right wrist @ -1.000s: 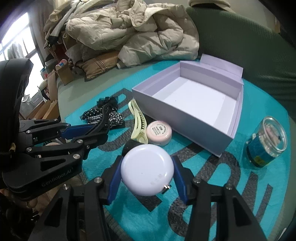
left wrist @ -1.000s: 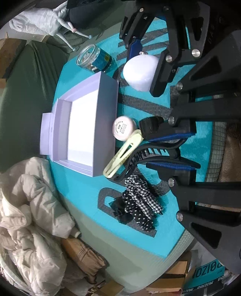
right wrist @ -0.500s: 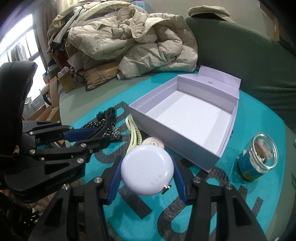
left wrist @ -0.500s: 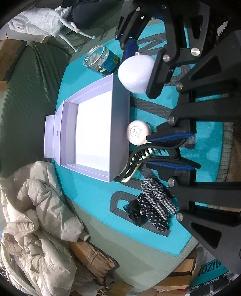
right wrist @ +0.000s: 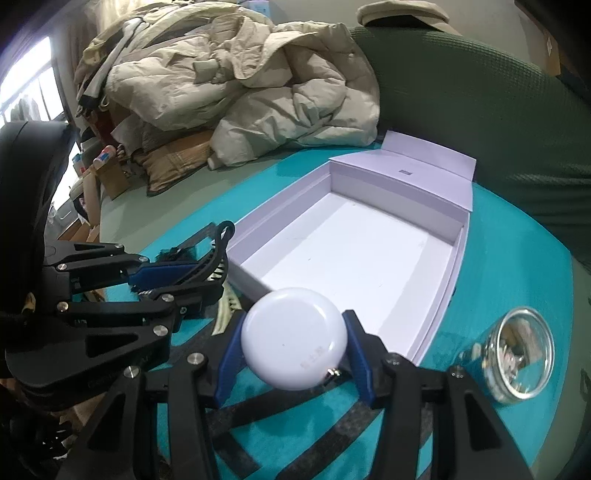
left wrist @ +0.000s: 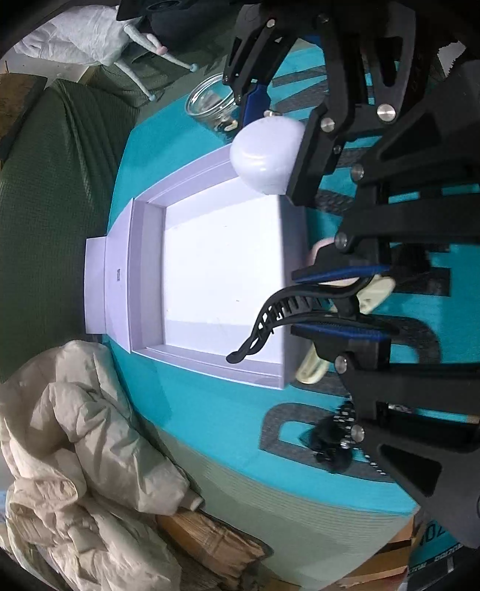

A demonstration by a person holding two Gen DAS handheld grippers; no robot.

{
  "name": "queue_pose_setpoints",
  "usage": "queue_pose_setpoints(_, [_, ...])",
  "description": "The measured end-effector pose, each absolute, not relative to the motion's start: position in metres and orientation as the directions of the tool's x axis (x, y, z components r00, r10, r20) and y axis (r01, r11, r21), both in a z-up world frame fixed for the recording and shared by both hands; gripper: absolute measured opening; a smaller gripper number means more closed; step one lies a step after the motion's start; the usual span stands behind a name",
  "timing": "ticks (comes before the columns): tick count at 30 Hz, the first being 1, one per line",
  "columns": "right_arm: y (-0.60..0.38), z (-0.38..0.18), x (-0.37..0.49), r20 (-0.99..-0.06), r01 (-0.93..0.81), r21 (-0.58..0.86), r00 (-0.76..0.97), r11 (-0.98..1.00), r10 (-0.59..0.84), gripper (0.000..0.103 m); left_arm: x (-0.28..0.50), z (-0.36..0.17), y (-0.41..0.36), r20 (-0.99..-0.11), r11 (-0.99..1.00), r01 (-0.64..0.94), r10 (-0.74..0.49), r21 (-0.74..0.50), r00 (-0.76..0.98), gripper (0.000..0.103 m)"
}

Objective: Organize objects
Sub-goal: 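Carry the black claw clip and white round case into the lavender box with both tools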

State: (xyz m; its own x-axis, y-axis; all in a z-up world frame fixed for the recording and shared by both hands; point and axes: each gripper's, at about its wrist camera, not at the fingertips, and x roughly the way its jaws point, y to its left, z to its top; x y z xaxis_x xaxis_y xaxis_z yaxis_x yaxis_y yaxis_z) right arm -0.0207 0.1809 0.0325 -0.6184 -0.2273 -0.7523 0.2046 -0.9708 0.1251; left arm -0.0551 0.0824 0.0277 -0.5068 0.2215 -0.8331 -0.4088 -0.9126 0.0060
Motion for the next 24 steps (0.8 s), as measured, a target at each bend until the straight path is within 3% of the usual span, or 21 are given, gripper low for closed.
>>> queue_pose_setpoints(24, [0.231,0.016,-0.116,-0.786,0.094,0.085,-0.606,-0.992,-0.125,0.052,-0.162,0.003,0.125,-0.868,-0.868,-0.497,0.239,0.01,-0.435,0.02])
